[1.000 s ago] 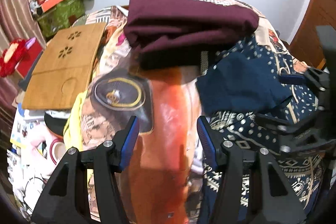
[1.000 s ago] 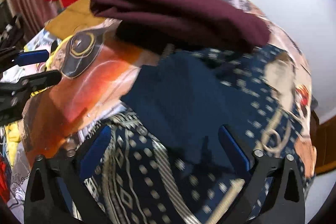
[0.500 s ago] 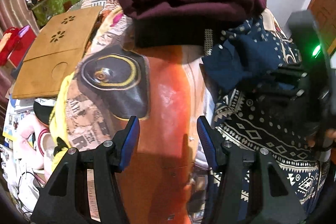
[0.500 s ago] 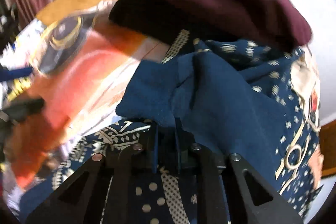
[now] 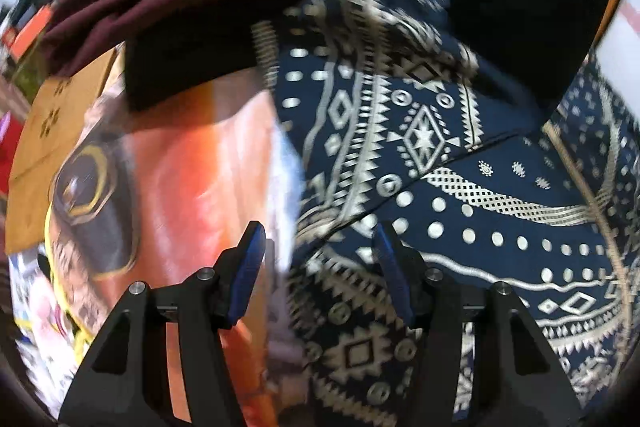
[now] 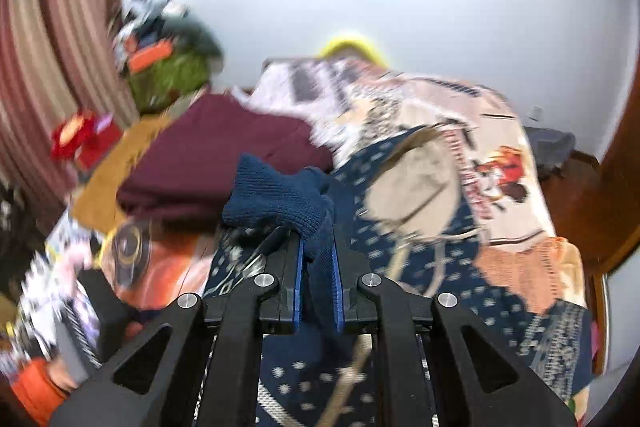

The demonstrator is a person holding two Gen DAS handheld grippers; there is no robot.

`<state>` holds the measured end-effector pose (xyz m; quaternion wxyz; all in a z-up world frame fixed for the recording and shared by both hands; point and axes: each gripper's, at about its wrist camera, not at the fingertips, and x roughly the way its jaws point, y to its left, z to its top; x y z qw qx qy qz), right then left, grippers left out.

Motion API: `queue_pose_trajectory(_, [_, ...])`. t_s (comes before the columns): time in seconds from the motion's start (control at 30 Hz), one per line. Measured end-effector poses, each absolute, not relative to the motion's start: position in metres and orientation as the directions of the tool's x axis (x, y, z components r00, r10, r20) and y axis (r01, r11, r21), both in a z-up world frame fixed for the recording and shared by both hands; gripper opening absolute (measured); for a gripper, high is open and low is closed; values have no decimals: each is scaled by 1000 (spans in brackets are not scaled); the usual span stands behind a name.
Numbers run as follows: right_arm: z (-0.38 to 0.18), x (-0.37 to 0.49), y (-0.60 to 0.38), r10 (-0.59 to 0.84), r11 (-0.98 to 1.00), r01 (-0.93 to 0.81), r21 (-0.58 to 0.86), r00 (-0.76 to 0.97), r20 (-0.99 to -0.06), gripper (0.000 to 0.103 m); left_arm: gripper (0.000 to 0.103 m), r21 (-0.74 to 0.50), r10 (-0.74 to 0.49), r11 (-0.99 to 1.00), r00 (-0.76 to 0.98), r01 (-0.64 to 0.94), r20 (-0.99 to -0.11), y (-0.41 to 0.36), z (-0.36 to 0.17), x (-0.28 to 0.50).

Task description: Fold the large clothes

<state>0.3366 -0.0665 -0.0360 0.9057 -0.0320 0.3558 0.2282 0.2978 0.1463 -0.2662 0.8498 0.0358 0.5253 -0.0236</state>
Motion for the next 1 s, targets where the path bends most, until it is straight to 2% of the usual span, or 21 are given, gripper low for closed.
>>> queue_pose_trajectory(0.13, [-35,335,-89,344,927,-356,116,688,-639,10,55,132,73,987,469,94,-880,130,-272,312])
queue_pose_trajectory(0.17, [-37,334,-96,340,932,-337,133,689,-640,10,48,138,76,986,479,96,-874,128,-271,314])
queue_pose_trajectory(0.2, [-41,335,-104,336,936,-318,148,689,-642,10,33,148,82,984,494,97,-866,127,-268,316])
queue_pose_trajectory(0.23, [-44,334,-109,330,940,-304,155,689,-646,10,23,155,87,983,501,96,-861,126,-267,316])
queue_pose_trajectory(0.27, [-46,333,-116,320,944,-287,160,688,-651,10,6,160,92,983,505,93,-858,124,-266,318])
queue_pose_trajectory(0.53, [-101,328,-174,272,962,-183,202,596,-756,10,4,156,152,987,530,-37,-835,152,-252,313])
queue_pose_trajectory(0.73, [-153,314,-199,250,968,-135,211,481,-840,10,4,116,132,991,468,-64,-874,161,-278,308])
queue_pose_trajectory(0.9, [-165,304,-212,220,975,-116,188,461,-860,10,6,156,161,987,447,-49,-880,156,-291,300])
queue_pose_trajectory(1.0, [-159,299,-221,226,974,-102,202,480,-848,16,7,178,180,983,437,-44,-881,154,-292,299])
